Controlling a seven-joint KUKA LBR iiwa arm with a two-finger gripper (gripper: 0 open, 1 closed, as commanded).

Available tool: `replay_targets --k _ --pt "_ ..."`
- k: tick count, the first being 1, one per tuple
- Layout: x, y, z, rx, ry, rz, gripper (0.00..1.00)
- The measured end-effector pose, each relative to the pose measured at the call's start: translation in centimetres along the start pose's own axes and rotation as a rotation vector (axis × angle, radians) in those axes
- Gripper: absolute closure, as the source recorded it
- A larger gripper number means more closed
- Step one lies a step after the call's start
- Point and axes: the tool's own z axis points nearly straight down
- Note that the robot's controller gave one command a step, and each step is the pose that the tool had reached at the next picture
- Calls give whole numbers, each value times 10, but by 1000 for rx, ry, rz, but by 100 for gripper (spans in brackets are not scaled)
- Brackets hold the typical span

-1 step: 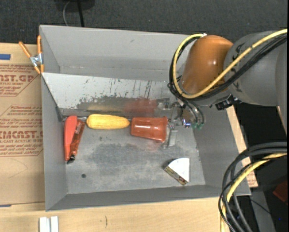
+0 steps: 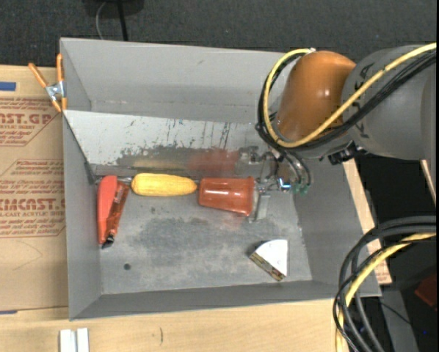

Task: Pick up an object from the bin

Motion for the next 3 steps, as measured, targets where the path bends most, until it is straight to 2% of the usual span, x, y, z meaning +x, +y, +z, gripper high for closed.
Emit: replay_targets --k 1,2,3 --pt "-1 7 40 1 -5 -57 0" --pt "0 15 82 -1 -2 -166 100" --pt "0 15 82 -1 -2 -166 100"
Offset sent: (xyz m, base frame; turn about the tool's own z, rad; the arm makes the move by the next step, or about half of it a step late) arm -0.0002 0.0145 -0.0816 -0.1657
